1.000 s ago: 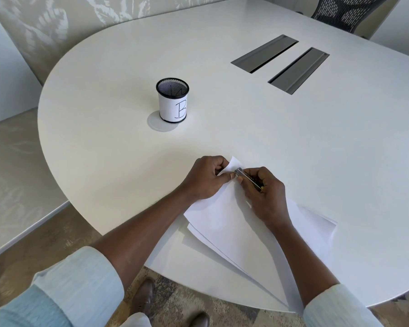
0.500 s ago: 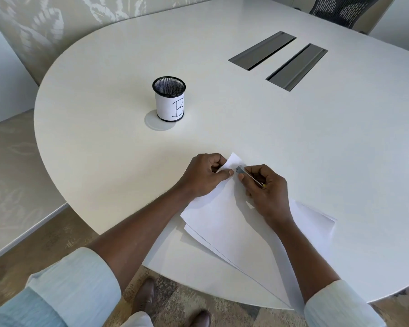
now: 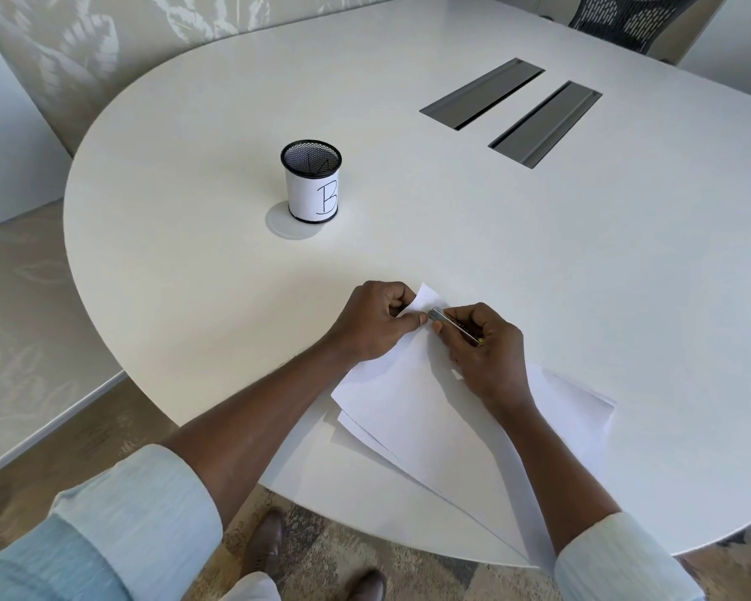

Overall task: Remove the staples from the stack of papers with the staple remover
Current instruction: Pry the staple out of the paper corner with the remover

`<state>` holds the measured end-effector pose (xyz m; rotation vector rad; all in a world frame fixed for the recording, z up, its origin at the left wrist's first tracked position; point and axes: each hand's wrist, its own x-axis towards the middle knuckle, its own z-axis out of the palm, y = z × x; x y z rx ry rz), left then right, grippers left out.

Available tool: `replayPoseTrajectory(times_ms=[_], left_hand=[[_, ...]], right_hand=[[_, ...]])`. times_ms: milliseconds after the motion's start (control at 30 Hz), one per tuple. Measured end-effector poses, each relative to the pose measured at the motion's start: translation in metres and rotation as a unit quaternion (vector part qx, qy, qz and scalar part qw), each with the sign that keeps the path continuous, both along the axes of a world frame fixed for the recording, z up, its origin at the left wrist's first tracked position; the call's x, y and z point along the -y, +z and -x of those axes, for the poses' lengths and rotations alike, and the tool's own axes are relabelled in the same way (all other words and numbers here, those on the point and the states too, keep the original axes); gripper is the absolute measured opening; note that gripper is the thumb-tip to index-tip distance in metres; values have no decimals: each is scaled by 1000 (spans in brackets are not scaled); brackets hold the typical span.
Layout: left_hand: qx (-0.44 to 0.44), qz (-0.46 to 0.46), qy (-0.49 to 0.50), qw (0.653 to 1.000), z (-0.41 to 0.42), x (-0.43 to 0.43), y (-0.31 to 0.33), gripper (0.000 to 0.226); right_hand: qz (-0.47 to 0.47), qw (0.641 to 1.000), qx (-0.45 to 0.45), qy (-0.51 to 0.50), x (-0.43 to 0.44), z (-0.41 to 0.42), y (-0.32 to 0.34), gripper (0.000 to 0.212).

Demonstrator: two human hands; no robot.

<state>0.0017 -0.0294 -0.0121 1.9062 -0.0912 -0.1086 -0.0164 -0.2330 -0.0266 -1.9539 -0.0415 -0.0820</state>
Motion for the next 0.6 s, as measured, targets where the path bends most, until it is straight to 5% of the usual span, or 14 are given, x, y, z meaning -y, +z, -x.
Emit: replayPoseTrajectory(times_ms=[600], left_hand=[[-1,-12,-12,1000,0,0,2,27]], right_hand=[[10,1000,-2,-6,1,-3,0,16]])
